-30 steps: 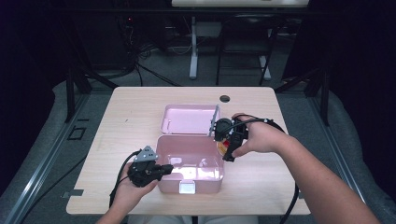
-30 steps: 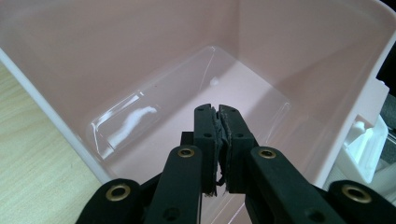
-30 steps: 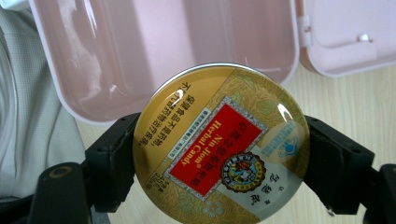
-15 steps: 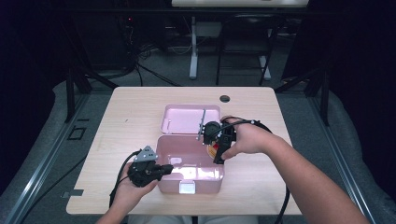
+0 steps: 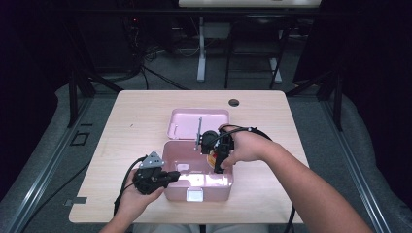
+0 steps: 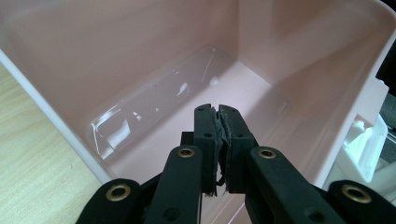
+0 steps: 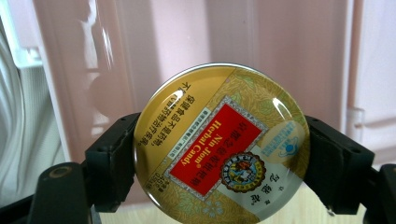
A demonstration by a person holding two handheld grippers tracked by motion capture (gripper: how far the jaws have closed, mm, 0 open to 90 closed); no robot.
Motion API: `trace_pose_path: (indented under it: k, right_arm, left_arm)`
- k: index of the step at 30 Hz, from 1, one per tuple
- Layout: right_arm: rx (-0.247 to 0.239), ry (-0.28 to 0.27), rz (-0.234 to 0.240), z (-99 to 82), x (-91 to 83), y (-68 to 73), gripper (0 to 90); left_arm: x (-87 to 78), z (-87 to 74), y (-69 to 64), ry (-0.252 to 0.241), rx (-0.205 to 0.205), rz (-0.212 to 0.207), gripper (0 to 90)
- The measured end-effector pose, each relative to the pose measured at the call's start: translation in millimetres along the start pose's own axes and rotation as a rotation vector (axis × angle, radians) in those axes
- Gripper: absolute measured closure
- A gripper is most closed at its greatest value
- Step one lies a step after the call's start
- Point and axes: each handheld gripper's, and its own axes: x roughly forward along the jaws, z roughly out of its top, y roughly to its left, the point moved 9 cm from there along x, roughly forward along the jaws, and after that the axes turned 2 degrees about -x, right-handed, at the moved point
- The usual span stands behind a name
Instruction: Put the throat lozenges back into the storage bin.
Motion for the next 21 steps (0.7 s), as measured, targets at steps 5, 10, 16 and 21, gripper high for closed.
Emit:
trace_pose_path:
  k: [5, 10, 16, 21]
  right_arm:
    - [0.002, -0.001, 0.015, 3.8, 8.3, 1.0, 19.9]
    - [-0.006, 0.009, 0.018, 4.7, 15.5, 1.8, 19.9]
    - [0.003, 0.009, 0.026, 6.2, 23.7, 2.4, 19.9]
    - [-0.002, 0.009, 0.022, 5.6, 30.9, 2.5, 19.9]
  left_arm:
    - [0.0, 0.0, 0.0, 0.0, 0.0, 0.0, 86.4]
    - [0.5, 0.3, 0.0, -0.006, -0.002, 0.003, 86.4]
    - [0.0, 0.0, 0.0, -0.001, 0.0, 0.0, 86.4]
    - [0.0, 0.0, 0.0, -0.001, -0.001, 0.0, 86.4]
